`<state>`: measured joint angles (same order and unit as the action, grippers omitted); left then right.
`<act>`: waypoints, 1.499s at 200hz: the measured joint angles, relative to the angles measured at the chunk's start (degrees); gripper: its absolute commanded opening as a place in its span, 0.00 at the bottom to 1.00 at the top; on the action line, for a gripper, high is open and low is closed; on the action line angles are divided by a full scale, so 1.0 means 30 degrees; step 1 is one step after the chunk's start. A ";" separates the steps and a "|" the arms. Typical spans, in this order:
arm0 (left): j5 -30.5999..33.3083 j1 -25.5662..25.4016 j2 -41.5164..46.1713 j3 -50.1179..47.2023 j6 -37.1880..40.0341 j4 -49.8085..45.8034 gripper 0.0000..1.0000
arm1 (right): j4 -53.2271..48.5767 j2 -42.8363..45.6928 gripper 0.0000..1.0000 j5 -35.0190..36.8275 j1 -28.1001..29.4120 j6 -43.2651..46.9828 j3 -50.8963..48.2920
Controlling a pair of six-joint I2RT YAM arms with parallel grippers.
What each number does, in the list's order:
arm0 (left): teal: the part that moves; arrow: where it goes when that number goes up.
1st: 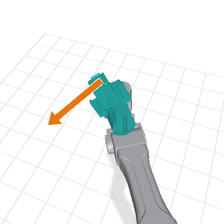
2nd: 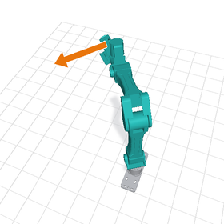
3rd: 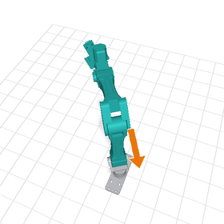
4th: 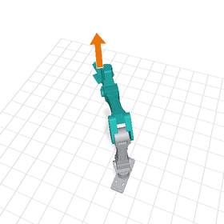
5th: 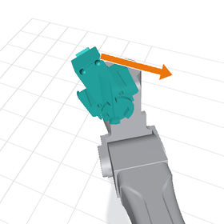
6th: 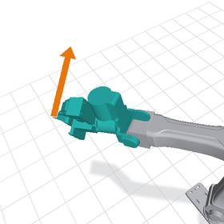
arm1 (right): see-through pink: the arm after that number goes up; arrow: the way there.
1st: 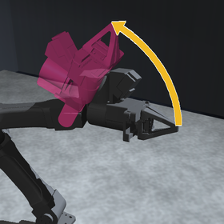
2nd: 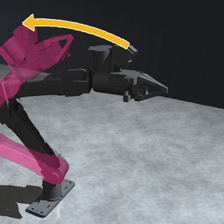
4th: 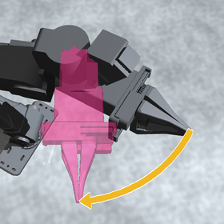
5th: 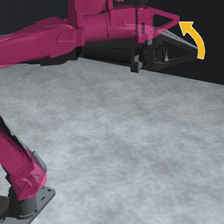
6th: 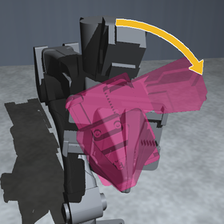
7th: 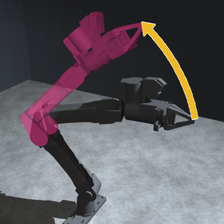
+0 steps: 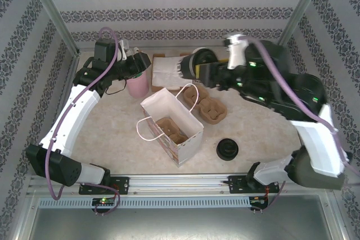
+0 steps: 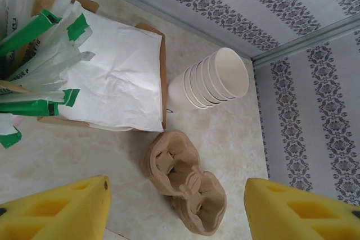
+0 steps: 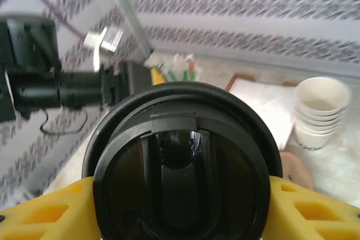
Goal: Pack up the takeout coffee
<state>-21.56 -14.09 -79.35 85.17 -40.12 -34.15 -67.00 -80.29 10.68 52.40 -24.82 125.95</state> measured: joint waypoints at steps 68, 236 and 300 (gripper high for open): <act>0.2441 0.0124 -0.0736 -0.0386 -0.0087 0.1421 0.66 | -0.1137 -0.4911 0.61 -0.2295 0.1253 0.0233 0.1064; 0.1865 0.0954 0.1588 -0.2025 -0.0379 0.0219 0.61 | -0.6819 -0.9129 0.60 -0.1851 0.2521 0.1290 0.4452; -0.1851 0.0947 0.1814 -0.2579 -0.1100 -0.3490 0.59 | -0.7526 -1.0010 0.58 -0.0852 0.2710 0.1421 0.4131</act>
<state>-27.11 -11.25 -73.91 77.43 -43.42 -44.62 -89.58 -110.32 8.12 60.53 -20.56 138.34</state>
